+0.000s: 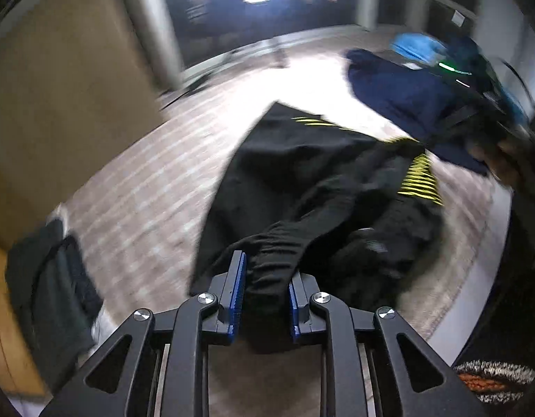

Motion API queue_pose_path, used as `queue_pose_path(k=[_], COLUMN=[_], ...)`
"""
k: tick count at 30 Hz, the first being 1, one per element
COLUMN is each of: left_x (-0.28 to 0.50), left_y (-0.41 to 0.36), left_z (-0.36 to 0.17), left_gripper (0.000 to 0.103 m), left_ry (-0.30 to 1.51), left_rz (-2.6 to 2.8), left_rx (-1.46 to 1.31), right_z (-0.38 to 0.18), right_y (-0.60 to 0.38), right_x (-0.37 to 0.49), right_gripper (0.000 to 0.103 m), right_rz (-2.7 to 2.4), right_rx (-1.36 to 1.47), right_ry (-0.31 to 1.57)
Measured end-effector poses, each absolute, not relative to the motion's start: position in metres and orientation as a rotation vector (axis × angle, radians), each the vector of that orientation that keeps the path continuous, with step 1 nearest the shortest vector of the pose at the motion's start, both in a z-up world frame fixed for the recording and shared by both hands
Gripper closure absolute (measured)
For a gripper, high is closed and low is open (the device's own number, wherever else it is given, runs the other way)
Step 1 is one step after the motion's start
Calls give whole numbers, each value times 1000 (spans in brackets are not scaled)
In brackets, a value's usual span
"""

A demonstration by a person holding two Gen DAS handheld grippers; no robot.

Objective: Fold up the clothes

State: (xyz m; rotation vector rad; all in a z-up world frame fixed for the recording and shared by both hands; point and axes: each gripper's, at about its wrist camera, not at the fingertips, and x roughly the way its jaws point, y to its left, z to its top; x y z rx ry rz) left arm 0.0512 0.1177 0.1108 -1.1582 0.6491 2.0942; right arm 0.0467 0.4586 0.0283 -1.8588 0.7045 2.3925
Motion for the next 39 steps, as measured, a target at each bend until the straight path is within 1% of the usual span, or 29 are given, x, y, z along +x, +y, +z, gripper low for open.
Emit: queue_pose_path(k=[1,2,3,4,5,6,8,10,12,13,16,21,22,23,25,29,30,31,33,34,36,38,39], left_x=[53,52,50,48,43,39,38,47,59,62,69,65,65,64,68,83,85,87,88,89,98,105,111], left_y=[123,124,124,123,117,110,107,120,142,153,188,231,233,235,236,240,242,242,239,238,235,237,240], left_z=[109,107,104,102,100,99,104,113,121,121,119,93,91,91,94,96,94,93,94,95,100,101,100], left_gripper=[73,67,65,65,68,69,69,69,68,66,66,66,68,73,73,72,77,88,88,88,88,88,88], left_ry=[671,675,679,672,638,605,519,479,393,357,260,227,220,198,161,197,192,178,134,122,128,154,182], left_rz=[2086,2085,2083,2084,2090,2095,2073,2045,1973,1942,1846,1722,1726,1728,1719,1737,1742,1751,1778,1788,1813,1823,1824], left_rx=[-1153,-1164,-1175,-1195,-1233,-1271,-1283,-1226,-1160,-1142,-1093,-1149,-1154,-1161,-1155,-1115,-1116,-1120,-1114,-1101,-1051,-1023,-1010], right_z=[27,28,31,34,36,37,40,42,44,46,52,65,66,67,69,62,61,60,60,61,64,70,74], right_y=[459,460,461,466,471,475,481,477,472,467,457,455,457,459,463,475,476,475,473,474,475,476,474], right_x=[47,49,51,55,60,63,69,70,70,67,62,57,58,58,59,59,58,57,56,57,58,61,63], right_gripper=[97,97,97,97,97,97,97,97,97,97,97,97,97,97,97,97,97,97,96,94,92,70,69], right_rz=[2413,2439,2473,2509,2527,2541,2560,2585,2604,2613,2651,2704,2713,2722,2733,2671,2668,2673,2690,2693,2688,2643,2631], right_rx=[-1856,-1847,-1835,-1813,-1788,-1759,-1699,-1674,-1648,-1648,-1667,-1676,-1670,-1664,-1654,-1621,-1623,-1632,-1661,-1680,-1717,-1768,-1787], right_ry=[746,786,857,987,1130,1275,1540,1687,1826,1853,1864,1843,1829,1816,1797,1894,1898,1880,1786,1704,1518,1238,1121])
